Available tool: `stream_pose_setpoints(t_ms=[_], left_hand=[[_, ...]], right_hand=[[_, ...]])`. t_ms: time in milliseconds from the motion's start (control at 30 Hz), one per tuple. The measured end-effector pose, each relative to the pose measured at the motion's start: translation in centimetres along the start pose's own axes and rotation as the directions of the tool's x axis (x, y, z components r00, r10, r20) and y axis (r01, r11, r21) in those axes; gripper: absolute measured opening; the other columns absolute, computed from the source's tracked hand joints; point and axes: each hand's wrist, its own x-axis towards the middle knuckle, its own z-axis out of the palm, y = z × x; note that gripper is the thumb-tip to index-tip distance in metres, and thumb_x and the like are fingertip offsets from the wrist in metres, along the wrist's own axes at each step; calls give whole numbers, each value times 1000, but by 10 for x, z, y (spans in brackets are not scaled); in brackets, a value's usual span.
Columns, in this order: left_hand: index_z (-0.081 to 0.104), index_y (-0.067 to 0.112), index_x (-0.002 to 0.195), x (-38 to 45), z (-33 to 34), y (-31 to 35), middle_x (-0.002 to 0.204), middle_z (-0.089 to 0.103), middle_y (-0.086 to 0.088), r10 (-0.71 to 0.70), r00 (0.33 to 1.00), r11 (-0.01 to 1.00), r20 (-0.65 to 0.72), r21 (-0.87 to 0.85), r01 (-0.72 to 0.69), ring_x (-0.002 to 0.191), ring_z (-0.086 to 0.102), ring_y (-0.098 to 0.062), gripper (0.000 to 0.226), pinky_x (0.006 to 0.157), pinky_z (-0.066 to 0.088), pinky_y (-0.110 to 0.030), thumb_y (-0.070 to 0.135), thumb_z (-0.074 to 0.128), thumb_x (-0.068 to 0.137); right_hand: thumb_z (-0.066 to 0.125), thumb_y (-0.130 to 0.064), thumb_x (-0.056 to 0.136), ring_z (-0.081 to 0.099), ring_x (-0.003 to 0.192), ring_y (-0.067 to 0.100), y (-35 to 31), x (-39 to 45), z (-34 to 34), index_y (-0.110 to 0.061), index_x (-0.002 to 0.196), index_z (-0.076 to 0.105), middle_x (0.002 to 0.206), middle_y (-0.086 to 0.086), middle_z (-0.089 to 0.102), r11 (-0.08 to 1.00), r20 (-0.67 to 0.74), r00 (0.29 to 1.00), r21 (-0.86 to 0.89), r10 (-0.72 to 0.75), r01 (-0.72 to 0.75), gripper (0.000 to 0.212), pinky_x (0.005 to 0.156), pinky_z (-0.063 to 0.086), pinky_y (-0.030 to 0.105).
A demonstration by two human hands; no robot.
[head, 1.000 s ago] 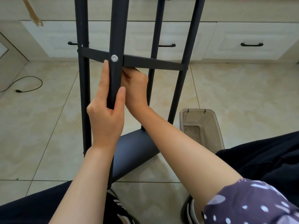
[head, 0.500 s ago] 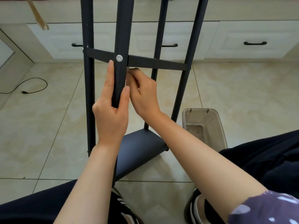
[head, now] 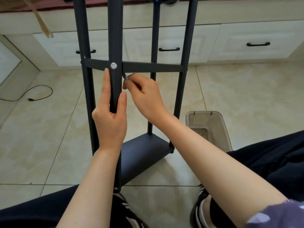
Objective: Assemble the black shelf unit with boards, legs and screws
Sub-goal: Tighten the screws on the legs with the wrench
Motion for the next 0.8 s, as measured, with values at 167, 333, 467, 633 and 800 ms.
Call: stream_pose_setpoints(t_ms=[167, 333, 467, 633, 800], left_hand=[[33, 44, 152, 3, -4, -3, 102, 68, 15, -27, 1000, 1000, -15, -12, 27, 52, 44, -34, 55, 49, 47, -48, 36, 53, 102], [33, 42, 153, 6, -8, -6, 120, 69, -13, -34, 999, 999, -14, 7, 34, 53, 48, -28, 55, 52, 50, -49, 36, 53, 102], [30, 47, 151, 9, -13, -9, 124, 66, -20, -48, 999, 999, -14, 24, 48, 54, 49, -27, 54, 53, 51, -47, 40, 52, 102], [31, 44, 152, 8, -12, -11, 131, 66, -7, -37, 999, 999, -33, 6, 37, 58, 55, -25, 55, 57, 54, -46, 38, 53, 102], [31, 46, 151, 8, -13, -15, 129, 63, -22, -31, 999, 1000, -32, 4, 31, 64, 56, -19, 54, 61, 56, -44, 39, 53, 102]], right_hand=[[54, -6, 97, 51, 59, 4, 5, 2, 9, -1, 88, 72, 71, -5, 63, 999, -9, 999, -13, -36, 35, 20, 61, 39, 14], [55, -4, 97, 62, 70, 12, 7, 5, 19, 0, 94, 73, 84, 4, 73, 996, -34, 996, -32, -80, 79, 19, 67, 48, 20], [56, -6, 98, 66, 76, 15, 11, 11, 30, 0, 100, 74, 90, 6, 75, 999, -7, 1000, 47, -24, 24, 19, 75, 54, 29], [58, -7, 97, 67, 74, 25, 12, 18, 40, 1, 101, 75, 79, 14, 72, 996, -51, 998, 89, -25, 29, 19, 77, 55, 46], [60, -7, 96, 67, 74, 27, 15, 23, 47, 3, 95, 74, 77, 14, 71, 995, -72, 997, 88, -42, 48, 18, 76, 54, 48]])
